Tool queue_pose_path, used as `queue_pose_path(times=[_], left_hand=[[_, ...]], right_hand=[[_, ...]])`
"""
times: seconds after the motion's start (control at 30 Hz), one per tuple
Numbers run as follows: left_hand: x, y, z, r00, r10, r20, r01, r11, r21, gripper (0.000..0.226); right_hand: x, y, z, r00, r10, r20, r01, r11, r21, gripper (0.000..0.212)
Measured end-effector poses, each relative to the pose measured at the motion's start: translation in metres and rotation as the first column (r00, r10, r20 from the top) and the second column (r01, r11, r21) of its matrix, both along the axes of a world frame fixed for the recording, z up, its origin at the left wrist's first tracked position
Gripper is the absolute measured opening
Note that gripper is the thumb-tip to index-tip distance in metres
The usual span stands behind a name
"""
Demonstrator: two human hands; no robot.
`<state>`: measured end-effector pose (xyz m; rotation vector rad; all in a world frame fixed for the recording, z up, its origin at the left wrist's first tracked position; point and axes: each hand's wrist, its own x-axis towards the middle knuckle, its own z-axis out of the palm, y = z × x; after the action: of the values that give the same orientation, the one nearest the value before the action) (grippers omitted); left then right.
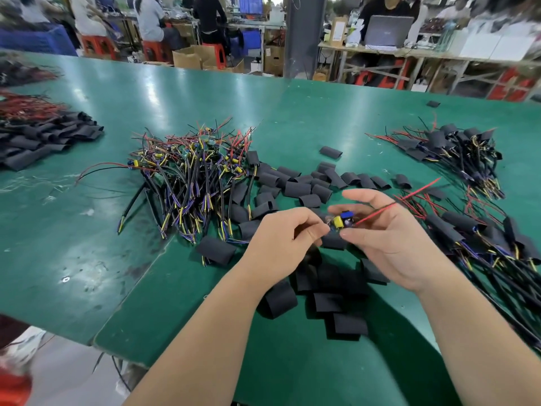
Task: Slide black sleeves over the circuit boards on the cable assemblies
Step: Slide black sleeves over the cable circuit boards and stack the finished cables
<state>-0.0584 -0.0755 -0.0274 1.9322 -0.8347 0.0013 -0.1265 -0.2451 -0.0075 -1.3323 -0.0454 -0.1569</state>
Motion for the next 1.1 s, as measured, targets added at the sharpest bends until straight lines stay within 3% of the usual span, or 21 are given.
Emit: queue_pose_path(times=[0.07,0.13,0.23,0.3,0.37,0.4,0.5,0.53,0.67,0.77,0.87,0.97,1.03,1.1], left_hand=[[0.001,0.001,-0.001,0.998,0.039,0.048,-0.039,0.999,-0.007,0.015],[0.002,0.001,-0.003,0.987,0.081,0.142,-0.082,0.997,0.000,0.017],[0.004,0.000,-0.001,0.949,0.207,0.239,-0.183,0.976,-0.118,0.020],[0.006,0.001,0.001,0.917,0.306,0.255,-0.258,0.944,-0.205,0.018],[0.007,0.001,0.002,0.897,0.359,0.258,-0.300,0.923,-0.240,0.016],[0.007,0.001,0.002,0.893,0.369,0.259,-0.307,0.919,-0.248,0.016],[0.006,0.001,0.001,0.891,0.368,0.266,-0.300,0.917,-0.261,0.017],[0.006,0.001,0.001,0.890,0.367,0.270,-0.299,0.918,-0.261,0.017],[0.008,0.002,0.001,0.870,0.416,0.266,-0.343,0.897,-0.280,0.017],[0.009,0.002,0.001,0.861,0.441,0.252,-0.363,0.881,-0.302,0.019],[0.009,0.002,0.001,0.861,0.433,0.265,-0.355,0.887,-0.295,0.019],[0.008,0.002,0.001,0.848,0.439,0.296,-0.358,0.887,-0.291,0.018],[0.009,0.003,0.001,0.837,0.447,0.315,-0.360,0.884,-0.298,0.017],[0.009,0.003,0.001,0.833,0.446,0.327,-0.359,0.886,-0.294,0.017]], right_hand=[[0.011,-0.006,0.006,0.998,0.007,-0.064,-0.016,0.988,-0.151,0.051],[0.027,-0.010,0.013,0.994,-0.002,-0.111,-0.049,0.890,-0.453,0.053],[0.062,-0.008,0.019,0.990,-0.018,-0.141,-0.115,0.483,-0.868,0.049],[0.090,0.003,0.013,0.993,0.007,-0.114,-0.112,0.240,-0.964,0.030],[0.113,0.015,0.001,0.999,-0.008,-0.047,-0.046,0.126,-0.991,0.013],[0.122,0.021,-0.004,0.999,-0.041,-0.030,-0.026,0.091,-0.995,0.015],[0.137,0.034,0.000,0.988,-0.142,-0.063,-0.085,-0.155,-0.984,0.021],[0.140,0.036,0.005,0.985,-0.161,-0.061,-0.092,-0.195,-0.977,0.028],[0.141,0.036,0.019,0.988,-0.122,-0.093,-0.120,-0.234,-0.965,0.043],[0.142,0.027,0.015,0.975,-0.182,-0.130,-0.150,-0.101,-0.984,0.039],[0.140,0.024,0.017,0.923,-0.253,-0.291,-0.310,-0.036,-0.950,0.017],[0.131,0.030,0.024,0.867,-0.307,-0.393,-0.454,-0.161,-0.876,0.022],[0.129,0.029,0.027,0.922,-0.242,-0.302,-0.354,-0.208,-0.912,0.033],[0.123,0.028,0.027,0.959,-0.160,-0.235,-0.262,-0.174,-0.949,0.037]])
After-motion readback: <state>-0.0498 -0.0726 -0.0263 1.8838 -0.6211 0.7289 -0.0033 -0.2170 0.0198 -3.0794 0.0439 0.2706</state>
